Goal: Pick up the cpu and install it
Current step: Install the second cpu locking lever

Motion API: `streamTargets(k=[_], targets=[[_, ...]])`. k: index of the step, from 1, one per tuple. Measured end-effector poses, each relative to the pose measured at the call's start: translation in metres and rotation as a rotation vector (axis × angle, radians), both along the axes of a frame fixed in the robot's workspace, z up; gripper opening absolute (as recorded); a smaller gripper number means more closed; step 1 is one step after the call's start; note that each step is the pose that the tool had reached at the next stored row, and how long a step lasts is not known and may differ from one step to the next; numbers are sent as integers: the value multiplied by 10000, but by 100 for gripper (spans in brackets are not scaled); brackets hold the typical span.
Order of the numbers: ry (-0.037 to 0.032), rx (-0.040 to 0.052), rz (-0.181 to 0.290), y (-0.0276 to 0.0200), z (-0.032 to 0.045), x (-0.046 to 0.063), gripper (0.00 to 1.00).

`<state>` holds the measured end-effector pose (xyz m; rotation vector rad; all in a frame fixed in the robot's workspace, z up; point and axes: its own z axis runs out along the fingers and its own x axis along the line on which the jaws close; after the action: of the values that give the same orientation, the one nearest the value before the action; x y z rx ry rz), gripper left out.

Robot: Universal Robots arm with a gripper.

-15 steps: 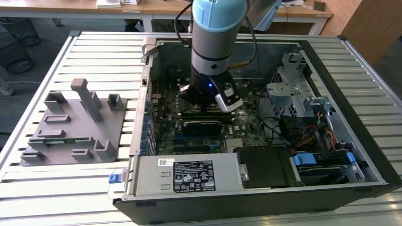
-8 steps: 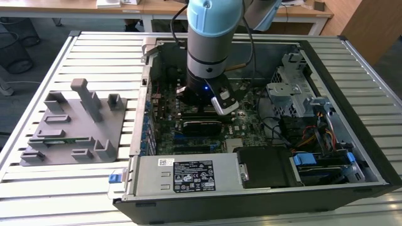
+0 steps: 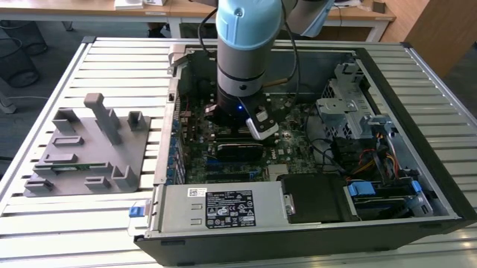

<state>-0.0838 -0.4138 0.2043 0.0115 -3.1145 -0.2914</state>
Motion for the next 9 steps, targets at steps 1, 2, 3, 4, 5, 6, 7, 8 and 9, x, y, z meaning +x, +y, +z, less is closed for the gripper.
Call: streamTargets(k=[1, 2, 3, 4, 5, 6, 7, 8, 9], targets=[[0, 17, 0, -4, -4, -10, 11], [0, 35, -1, -9, -9, -18, 11], [1, 54, 0, -14, -14, -22, 11], [0, 76, 1, -18, -22, -25, 11], [-1, 100, 0, -22, -30, -26, 11], [0, 134, 0, -25, -40, -27, 11], [-1, 172, -1, -28, -47, -30, 11], [-1, 237, -2, -31, -53, -34, 11], [0, 312, 0, -34, -57, -37, 11]])
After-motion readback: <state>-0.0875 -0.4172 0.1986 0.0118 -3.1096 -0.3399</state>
